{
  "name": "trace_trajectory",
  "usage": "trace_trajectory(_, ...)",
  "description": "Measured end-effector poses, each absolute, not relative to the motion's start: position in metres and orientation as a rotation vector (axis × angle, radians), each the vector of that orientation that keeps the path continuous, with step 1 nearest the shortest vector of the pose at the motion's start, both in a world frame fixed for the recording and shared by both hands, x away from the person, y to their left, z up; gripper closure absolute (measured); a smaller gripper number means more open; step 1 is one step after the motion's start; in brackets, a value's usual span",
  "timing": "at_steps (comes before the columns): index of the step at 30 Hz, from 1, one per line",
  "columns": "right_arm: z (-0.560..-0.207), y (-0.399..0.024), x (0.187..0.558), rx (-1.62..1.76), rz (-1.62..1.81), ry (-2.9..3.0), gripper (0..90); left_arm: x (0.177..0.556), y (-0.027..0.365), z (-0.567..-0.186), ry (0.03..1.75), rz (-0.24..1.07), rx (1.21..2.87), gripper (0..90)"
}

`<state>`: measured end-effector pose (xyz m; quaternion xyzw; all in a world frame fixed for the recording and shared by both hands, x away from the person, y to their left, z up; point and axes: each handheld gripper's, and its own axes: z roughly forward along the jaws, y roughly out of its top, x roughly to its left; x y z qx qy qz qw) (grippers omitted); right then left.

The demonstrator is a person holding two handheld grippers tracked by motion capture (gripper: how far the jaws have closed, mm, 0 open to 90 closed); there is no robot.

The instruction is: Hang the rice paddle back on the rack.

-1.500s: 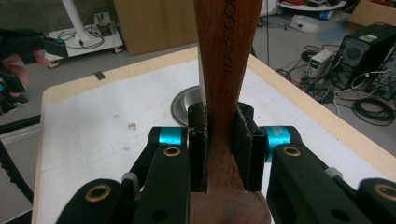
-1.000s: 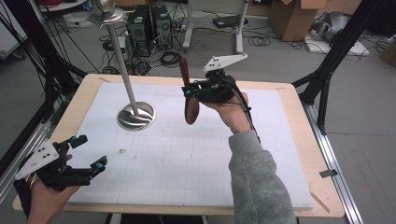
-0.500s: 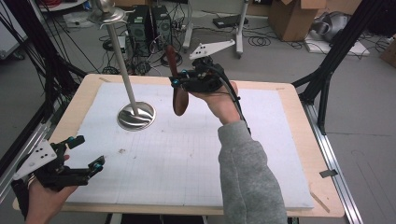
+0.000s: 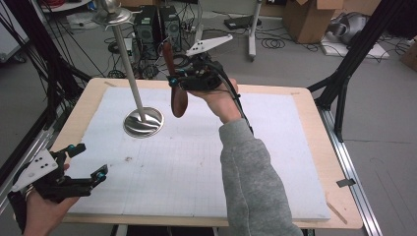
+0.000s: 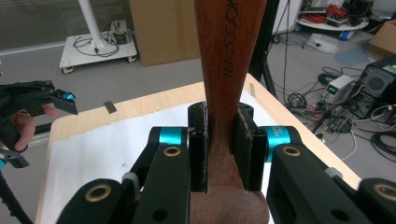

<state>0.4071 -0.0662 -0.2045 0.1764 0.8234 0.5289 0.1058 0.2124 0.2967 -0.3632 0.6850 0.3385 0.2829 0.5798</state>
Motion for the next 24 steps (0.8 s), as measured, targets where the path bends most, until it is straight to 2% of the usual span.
trace_trajectory(24,-0.197,-0.043,0.424,0.531,1.575,2.413,77.5,0.207,0.300,-0.362,0.798,0.660,1.594,1.8)
